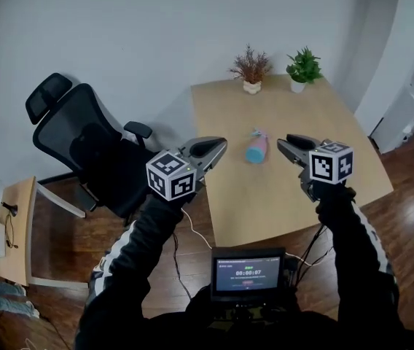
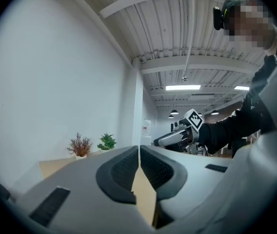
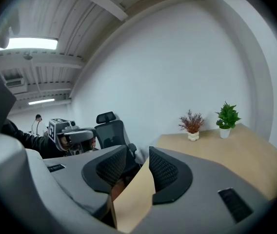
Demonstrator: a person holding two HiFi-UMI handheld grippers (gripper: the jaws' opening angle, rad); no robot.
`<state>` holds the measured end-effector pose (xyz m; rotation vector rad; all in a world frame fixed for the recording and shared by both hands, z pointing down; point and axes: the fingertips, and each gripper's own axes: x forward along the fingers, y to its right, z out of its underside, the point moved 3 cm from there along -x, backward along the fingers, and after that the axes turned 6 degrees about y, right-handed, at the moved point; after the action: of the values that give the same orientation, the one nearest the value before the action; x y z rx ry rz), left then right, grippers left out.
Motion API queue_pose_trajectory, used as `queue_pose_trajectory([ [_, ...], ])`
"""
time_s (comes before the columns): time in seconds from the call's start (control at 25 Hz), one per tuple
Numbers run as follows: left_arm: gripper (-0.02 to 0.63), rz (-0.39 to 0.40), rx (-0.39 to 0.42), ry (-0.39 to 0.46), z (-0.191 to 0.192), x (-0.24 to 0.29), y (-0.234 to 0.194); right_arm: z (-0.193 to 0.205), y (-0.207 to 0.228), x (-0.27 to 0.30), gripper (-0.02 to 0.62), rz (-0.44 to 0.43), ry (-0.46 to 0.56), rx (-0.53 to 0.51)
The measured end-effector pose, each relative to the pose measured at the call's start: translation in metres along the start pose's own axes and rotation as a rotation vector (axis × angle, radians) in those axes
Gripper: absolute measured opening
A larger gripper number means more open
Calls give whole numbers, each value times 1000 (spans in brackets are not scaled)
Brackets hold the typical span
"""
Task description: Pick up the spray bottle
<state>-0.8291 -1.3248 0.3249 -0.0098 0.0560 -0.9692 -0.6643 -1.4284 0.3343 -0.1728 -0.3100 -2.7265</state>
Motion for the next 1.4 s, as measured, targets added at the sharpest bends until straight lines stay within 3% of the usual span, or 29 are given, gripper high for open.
queue_pose_trajectory([
  [0.2,44,-9,-26,-11,-2,39,-82,-34,57,86,138,33,-65,2],
  [0.24,44,-22,-50,-8,-1,47,-97,-36,69,103,195,32,-82,20],
  [0.48,66,-25,-79,-39,18,103,-186,-11,153,203,258,91,-244,110],
  [0.6,73,-18,-124,-34,43,124,-242,18,190,258,258,134,-324,156],
  [0.72,72,52,-188,-58,82,142,-297,57,228,315,258,202,-413,233],
  [0.76,72,78,-196,-75,95,149,-315,73,241,334,269,231,-453,264],
  [0.84,72,115,-196,-107,120,162,-352,107,267,370,383,300,-537,316],
  [1.0,72,146,-267,-112,161,184,-421,151,317,430,383,426,-594,425],
  [1.2,72,186,-302,-134,200,210,-471,204,362,475,383,484,-701,604],
  [1.4,72,200,-324,-152,225,222,-500,240,391,498,383,535,-797,663],
])
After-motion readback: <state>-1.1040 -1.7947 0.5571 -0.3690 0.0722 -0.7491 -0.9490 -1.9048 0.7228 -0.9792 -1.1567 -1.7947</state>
